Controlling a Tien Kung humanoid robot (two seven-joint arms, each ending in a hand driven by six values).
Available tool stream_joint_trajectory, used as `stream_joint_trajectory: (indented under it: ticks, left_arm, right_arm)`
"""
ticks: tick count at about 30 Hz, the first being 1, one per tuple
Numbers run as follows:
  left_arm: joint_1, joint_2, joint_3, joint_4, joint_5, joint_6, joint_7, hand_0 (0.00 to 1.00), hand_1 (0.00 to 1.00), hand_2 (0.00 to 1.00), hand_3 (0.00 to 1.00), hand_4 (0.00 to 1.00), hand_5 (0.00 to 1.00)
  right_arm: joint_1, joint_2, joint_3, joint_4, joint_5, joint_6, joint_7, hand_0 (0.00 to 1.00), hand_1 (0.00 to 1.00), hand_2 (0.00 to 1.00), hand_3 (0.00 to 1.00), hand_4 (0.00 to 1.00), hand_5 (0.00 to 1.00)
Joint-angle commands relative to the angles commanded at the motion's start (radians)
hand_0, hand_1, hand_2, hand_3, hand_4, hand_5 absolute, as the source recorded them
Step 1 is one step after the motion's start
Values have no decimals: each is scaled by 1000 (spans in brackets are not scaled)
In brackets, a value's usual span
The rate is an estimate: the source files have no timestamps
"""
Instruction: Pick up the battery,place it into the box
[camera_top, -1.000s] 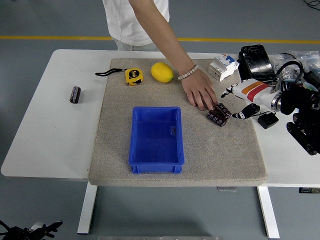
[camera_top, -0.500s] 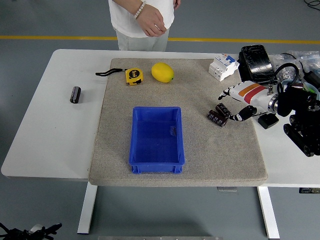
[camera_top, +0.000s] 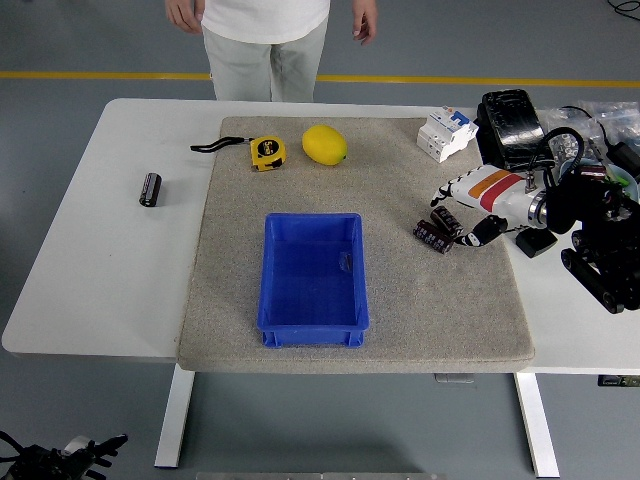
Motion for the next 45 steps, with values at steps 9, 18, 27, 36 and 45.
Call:
stream_joint_trajectory:
  ticks: [9,18,27,36,45]
  left_arm:
    - [-7,0,6,-2,-3,0,3,578,623,723,670,631,725]
    - [-10,-1,13,-2,-11,2,1,579,627,727,670,631,725]
    - [-9,-2,20,-1,-16,2,0,579,627,728,669,630,724]
    - [-7,-1,18,-1,-13,1,-1,578,628,728,669,630,723]
    - [-2,-1,11,0,-6,1,-2,577,626,726,670,628,722]
  right_arm:
    - [-5,1,-39,-6,17,2,-3,745,735,765,776,838,261]
    - [-13,-4,-31,-18,40,-16,16,636,661,677,570,759,262]
    - [-18,-5,-26,-16,37,-5,15,591,592,601,519,717,258]
    - [-20,-7,-14,-18,37,6,10,558,562,586,500,707,258]
    - [-19,-10,5,-15,38,14,11,525,561,590,515,710,270]
